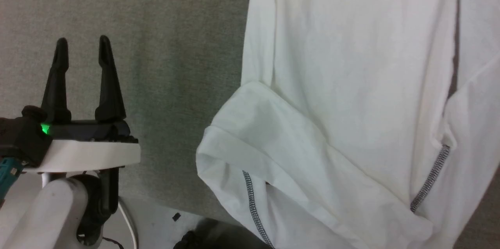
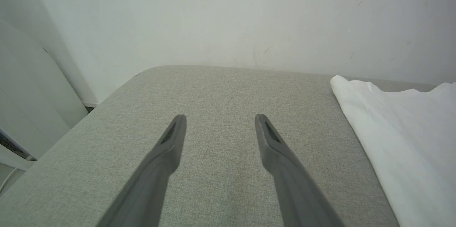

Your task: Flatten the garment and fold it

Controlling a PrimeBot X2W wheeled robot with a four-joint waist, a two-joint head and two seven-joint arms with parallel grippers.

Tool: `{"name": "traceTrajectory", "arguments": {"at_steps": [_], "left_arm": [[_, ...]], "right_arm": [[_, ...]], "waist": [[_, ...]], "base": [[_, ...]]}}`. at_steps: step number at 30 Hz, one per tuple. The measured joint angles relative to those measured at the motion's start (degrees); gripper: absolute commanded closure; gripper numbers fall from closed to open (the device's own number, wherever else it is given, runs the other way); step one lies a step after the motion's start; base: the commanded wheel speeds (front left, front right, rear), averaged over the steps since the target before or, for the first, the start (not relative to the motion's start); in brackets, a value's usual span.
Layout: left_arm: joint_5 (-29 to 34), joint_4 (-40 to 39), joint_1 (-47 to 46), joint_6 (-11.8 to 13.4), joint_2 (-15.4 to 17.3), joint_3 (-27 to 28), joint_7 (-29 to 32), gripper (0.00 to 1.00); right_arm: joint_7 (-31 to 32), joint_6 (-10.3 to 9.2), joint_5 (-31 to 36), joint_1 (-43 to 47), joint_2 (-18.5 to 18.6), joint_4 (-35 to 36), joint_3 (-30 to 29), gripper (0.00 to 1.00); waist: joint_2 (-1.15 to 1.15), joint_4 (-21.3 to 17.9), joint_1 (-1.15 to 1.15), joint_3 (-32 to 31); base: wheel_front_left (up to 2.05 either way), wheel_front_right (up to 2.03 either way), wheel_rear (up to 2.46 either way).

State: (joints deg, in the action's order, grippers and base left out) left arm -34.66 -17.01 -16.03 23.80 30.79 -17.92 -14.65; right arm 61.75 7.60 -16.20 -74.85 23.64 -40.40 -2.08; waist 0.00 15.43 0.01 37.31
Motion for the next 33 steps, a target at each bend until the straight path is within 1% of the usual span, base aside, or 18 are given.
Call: {"name": "traceTrajectory", "arguments": {"at_steps": [1, 5, 6, 7, 8, 10, 13, 16, 20, 24, 27, 30, 33], "left_arm": [[0.0, 0.2, 0.0, -0.1, -0.3, 0.0, 0.0, 0.00], [0.6, 0.9, 0.0, -0.6, -1.3, 0.5, 0.0, 0.00], [0.7, 1.0, 0.0, -0.6, -1.7, 0.6, 0.0, 0.00], [1.0, 1.2, 0.0, -0.7, -1.8, 0.7, 0.0, 0.00], [1.1, 1.3, 0.0, -1.0, -1.9, 0.8, 0.0, 0.00], [1.6, 1.6, 0.0, -1.3, -2.1, 0.9, 0.0, 0.00], [2.1, 2.2, 0.0, -1.7, -2.4, 0.9, 0.0, 0.00], [2.5, 3.2, 0.0, -1.7, -2.7, 0.9, 0.0, 0.00], [2.6, 5.0, 0.2, -1.9, -2.7, 0.5, 0.0, 0.00], [3.0, 6.4, 1.1, -1.8, -2.4, -0.5, 1.4, 0.00], [3.2, 6.6, 2.8, -0.9, -2.0, -0.9, 2.8, 0.00], [3.5, 6.4, 4.5, 0.2, -1.3, -1.3, 4.6, 0.00], [3.5, 5.8, 6.3, 1.5, -0.6, -1.5, 6.5, 0.00]], "right_arm": [[0.5, 0.00, 0.4, 0.0, 0.3, -0.3, 0.1, 0.00], [6.1, 0.00, 1.2, -1.4, 1.3, -0.6, -0.3, 0.00], [7.4, 0.00, 1.3, -1.7, 1.5, -0.5, -0.6, 0.25], [8.5, 0.00, 1.4, -1.8, 1.6, -0.4, -0.8, 0.71], [9.1, 0.00, 1.4, -1.8, 1.5, -0.2, -1.2, 1.00], [10.1, 0.00, 1.4, -1.3, 1.4, 0.5, -1.5, 1.00], [9.2, -0.01, 1.1, 0.6, 1.0, 2.1, -1.7, 1.00], [5.4, -0.01, 0.8, 2.8, 0.7, 3.1, -1.5, 1.00], [-2.2, -0.01, -1.6, 5.9, 0.6, 3.0, -1.2, 1.00], [-10.7, 0.00, -5.2, 7.1, 0.8, 3.5, 2.5, 1.00], [-16.3, -0.01, -8.4, 7.7, 1.1, 4.7, 5.6, 1.00], [-20.3, -0.01, -11.9, 10.1, 1.1, 7.2, 10.1, 1.00], [-22.7, -0.01, -15.6, 14.0, 0.2, 11.4, 14.9, 1.00]], "waist": [[0.00, 0.5, -0.01, 0.5], [0.00, 2.1, -0.03, 1.9], [0.00, 2.3, -0.03, 2.1], [0.00, 2.5, -0.03, 2.2], [0.00, 2.6, -0.03, 2.1], [0.00, 2.5, -0.02, 1.8], [0.00, 2.4, -0.01, 1.2], [0.00, 2.1, 0.00, 0.1], [0.00, 1.6, 0.00, -2.4], [0.00, 0.9, 0.00, -6.0], [0.00, 0.1, -0.01, -9.2], [0.00, -0.8, -0.01, -12.6], [0.00, -2.0, -0.01, -16.0]], "base": [[0.00, 0.00, 0.00], [0.00, 0.00, 0.00], [0.00, 0.00, 0.00], [0.00, 0.00, 0.00], [0.00, 0.00, 0.00], [0.00, 0.00, 0.00], [0.00, 0.00, 0.00], [0.00, 0.00, 0.00], [0.00, 0.00, 0.00], [0.00, 0.00, 0.00], [0.00, 0.00, 0.00], [0.00, 0.00, 0.00], [0.00, 0.00, 0.00]]}}
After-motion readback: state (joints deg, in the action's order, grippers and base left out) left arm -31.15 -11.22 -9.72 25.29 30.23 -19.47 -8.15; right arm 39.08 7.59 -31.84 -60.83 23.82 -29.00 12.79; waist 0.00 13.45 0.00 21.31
